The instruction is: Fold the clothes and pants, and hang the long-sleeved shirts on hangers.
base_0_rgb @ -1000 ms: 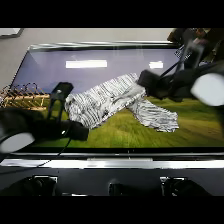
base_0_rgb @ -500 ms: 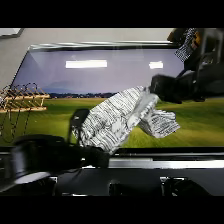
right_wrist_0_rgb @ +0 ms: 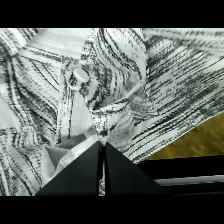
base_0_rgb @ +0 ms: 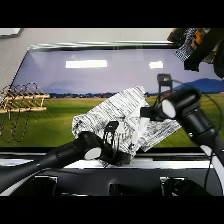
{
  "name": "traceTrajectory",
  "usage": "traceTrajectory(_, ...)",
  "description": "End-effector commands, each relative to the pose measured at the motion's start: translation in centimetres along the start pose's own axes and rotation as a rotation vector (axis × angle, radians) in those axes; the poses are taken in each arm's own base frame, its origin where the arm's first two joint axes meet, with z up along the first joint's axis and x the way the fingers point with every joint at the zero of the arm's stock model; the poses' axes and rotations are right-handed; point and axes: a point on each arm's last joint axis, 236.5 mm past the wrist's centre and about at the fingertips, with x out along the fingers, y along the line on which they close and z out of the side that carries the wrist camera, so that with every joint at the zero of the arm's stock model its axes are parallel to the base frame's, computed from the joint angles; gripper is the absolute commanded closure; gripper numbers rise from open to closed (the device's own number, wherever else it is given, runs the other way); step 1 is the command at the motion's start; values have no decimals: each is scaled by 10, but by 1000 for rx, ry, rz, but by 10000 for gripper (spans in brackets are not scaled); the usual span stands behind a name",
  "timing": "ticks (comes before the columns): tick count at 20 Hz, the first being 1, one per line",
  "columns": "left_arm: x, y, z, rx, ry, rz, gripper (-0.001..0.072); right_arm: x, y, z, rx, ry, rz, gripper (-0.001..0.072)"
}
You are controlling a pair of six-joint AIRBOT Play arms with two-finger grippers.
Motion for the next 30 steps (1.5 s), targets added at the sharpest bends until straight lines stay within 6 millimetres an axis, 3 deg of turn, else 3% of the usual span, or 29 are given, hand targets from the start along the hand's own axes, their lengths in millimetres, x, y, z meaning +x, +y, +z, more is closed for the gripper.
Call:
traceTrajectory(1,28,2,6,23,52,-25,688,39,4,-18,61,21,13,679)
traceTrajectory(5,37,-1,12,25,39,-47,672,51,13,-27,72,65,33,660)
traceTrajectory(6,36,-2,17,19,27,-53,535,51,15,-27,80,67,43,592)
traceTrajectory(7,34,-1,21,11,18,-57,318,49,18,-30,86,81,52,508)
traceTrajectory(8,32,2,27,12,13,-57,166,45,18,-35,87,108,52,407)
traceTrajectory(9,26,6,34,26,8,-56,88,39,16,-40,79,137,43,316)
traceTrajectory(11,13,19,50,51,-11,-47,84,16,7,-49,36,182,20,218)
traceTrajectory(14,-13,45,80,90,-79,-15,84,-29,-21,-71,28,201,-8,217)
traceTrajectory(16,-29,65,103,123,-142,23,84,-56,-35,-87,125,181,4,217)
traceTrajectory(18,-40,84,121,183,-184,66,84,-66,-25,-115,294,209,99,218)
traceTrajectory(21,-48,101,138,330,-219,117,85,-50,30,-159,581,365,333,218)
traceTrajectory(24,-53,114,150,445,-246,184,86,-22,77,-186,667,423,433,217)
traceTrajectory(30,-57,121,159,484,-271,225,86,26,114,-218,742,493,355,219)
